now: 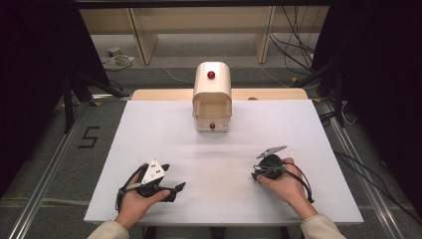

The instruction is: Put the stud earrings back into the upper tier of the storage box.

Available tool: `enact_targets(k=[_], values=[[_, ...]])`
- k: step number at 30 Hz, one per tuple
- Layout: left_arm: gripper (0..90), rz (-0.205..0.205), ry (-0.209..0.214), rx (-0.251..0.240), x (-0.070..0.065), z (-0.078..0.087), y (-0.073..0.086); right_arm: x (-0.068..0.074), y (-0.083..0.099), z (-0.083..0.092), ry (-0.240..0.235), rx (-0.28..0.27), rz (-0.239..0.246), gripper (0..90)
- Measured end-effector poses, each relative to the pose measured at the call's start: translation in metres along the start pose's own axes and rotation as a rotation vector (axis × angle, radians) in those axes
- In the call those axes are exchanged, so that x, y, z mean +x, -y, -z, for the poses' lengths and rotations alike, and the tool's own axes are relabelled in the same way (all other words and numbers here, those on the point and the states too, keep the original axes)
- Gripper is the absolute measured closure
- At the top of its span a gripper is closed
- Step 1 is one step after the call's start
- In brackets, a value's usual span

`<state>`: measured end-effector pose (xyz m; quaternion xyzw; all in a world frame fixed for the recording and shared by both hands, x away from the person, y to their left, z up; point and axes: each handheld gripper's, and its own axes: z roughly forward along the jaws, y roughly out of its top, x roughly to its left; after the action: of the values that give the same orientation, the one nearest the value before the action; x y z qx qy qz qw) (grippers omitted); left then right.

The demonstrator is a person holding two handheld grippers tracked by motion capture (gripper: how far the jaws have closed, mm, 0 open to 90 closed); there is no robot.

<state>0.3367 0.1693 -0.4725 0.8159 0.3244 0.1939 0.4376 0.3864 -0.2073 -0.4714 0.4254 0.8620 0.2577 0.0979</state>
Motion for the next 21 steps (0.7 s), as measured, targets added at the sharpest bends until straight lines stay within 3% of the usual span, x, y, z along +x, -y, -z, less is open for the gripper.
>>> enact_targets(k=[4, 14, 21], values=[[16.5, -0.002, -0.001, 0.0, -0.0002, -0.0001, -0.0001, 0.0032, -0.0004, -0.0008, 0.019, 0.005, 0.015, 81.8], [16.5, -0.007, -0.001, 0.0, -0.0011, -0.0004, -0.0003, 0.0036, 0.0002, -0.002, 0.026, 0.006, -0.02, 90.0], [16.5, -0.008, -0.001, 0.001, -0.0009, -0.0005, -0.0003, 0.0025, 0.0018, -0.0021, 0.018, -0.01, -0.04, 90.0]])
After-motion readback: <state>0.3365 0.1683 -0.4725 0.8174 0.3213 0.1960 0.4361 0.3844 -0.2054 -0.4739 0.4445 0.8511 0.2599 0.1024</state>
